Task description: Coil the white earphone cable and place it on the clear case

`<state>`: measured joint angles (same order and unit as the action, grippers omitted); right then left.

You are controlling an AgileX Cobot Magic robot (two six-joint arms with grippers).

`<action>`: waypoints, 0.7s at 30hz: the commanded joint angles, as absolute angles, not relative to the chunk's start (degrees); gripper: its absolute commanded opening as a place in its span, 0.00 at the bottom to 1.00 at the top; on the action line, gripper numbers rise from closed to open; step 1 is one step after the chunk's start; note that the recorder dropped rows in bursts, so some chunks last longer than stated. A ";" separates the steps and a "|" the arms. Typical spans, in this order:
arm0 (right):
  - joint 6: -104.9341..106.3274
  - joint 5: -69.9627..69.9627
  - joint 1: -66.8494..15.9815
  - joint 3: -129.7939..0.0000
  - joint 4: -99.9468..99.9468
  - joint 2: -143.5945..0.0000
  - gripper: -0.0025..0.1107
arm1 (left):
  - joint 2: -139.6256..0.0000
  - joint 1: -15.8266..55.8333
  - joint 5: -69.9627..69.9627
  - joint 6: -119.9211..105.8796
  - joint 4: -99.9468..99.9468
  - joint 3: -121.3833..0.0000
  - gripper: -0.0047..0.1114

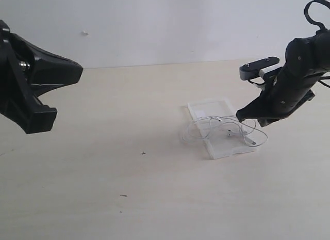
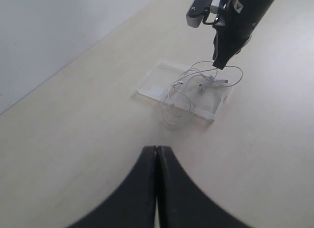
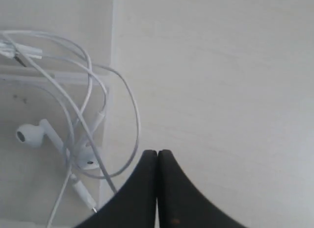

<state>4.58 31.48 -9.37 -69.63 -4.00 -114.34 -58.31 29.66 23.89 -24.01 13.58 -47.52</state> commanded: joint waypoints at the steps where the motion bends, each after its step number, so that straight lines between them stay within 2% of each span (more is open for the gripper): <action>1: 12.53 31.25 -9.31 -69.56 5.86 -114.28 0.02 | -57.97 29.81 23.03 -24.02 14.15 -47.19 0.04; 21: 22.91 31.11 -10.26 -69.56 18.34 -111.58 0.02 | -57.97 29.81 22.56 -24.02 14.15 -47.19 0.04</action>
